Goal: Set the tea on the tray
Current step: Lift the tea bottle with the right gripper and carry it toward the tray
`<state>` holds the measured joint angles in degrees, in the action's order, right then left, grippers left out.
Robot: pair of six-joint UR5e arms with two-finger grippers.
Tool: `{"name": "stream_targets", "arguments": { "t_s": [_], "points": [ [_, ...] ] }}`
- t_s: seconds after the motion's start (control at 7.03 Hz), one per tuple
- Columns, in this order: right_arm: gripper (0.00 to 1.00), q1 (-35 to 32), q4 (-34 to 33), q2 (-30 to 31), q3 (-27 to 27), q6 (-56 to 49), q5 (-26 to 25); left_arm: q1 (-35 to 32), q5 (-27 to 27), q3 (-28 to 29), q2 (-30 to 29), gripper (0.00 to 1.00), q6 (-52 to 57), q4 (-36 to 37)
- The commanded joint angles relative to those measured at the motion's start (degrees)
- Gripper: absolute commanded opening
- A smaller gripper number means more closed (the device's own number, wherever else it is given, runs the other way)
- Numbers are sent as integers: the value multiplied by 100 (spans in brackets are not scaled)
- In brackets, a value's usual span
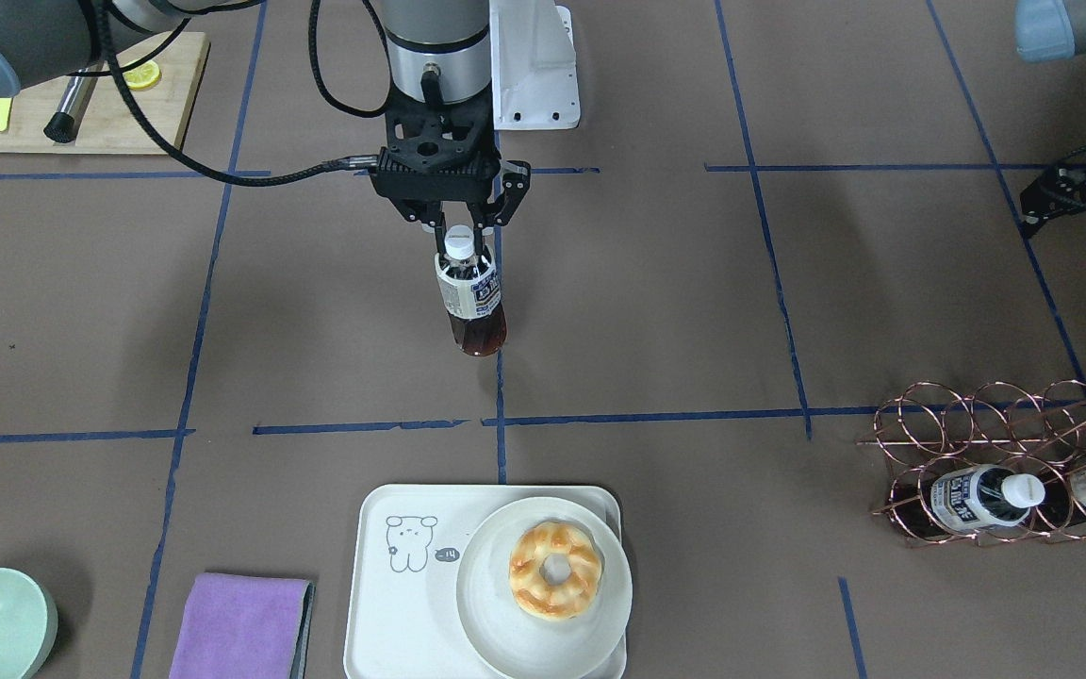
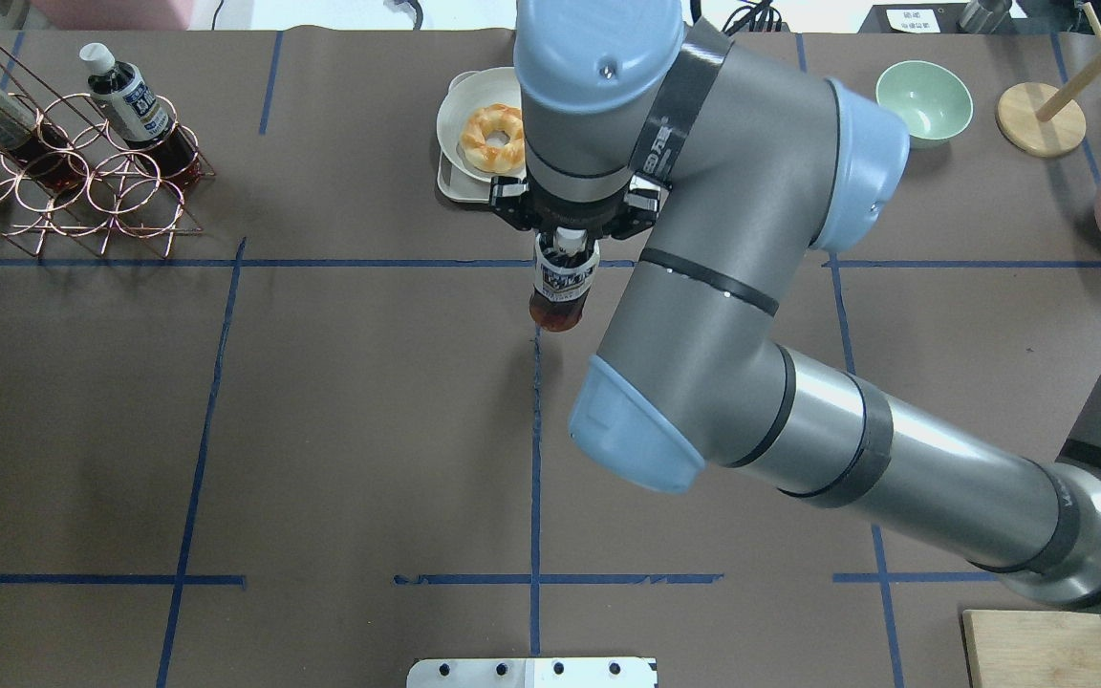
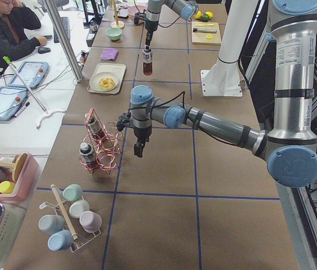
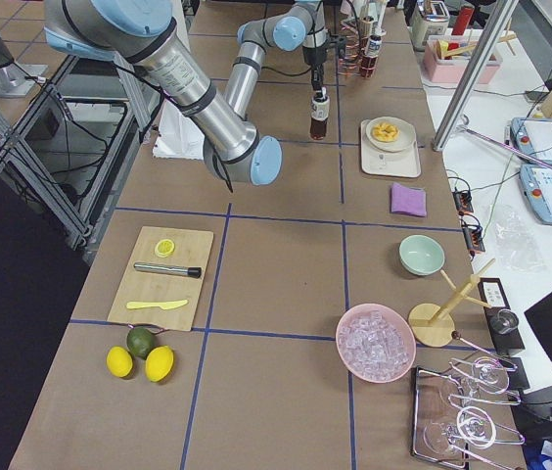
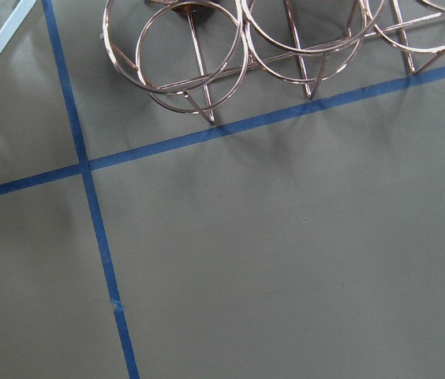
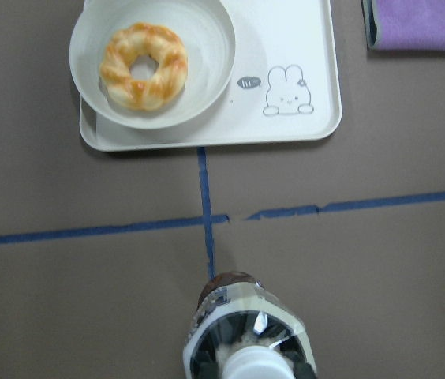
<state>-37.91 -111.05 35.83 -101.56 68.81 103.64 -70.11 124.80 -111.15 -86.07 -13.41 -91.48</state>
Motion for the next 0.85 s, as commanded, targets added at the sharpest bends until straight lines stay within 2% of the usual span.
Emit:
{"name": "stream_targets", "arguments": {
  "t_s": [0.0,0.14,0.43,0.57,0.71],
  "points": [
    [0,-653,240,-355,667,-533,33,6,0,-20,-15,100,-21,-1],
    [0,-847,572,-662,1430,-684,68,-3,0,-20,-23,100,-21,8],
    [0,-1531,1381,-892,2741,-1192,917,-12,0,-73,-23,100,-21,8],
    [0,-1657,1436,-1041,3156,-1447,965,-29,9,-73,-6,100,-4,8],
    [0,-1702,1498,-1043,3291,-1502,965,-47,9,-73,20,100,31,8]
  ]
}}
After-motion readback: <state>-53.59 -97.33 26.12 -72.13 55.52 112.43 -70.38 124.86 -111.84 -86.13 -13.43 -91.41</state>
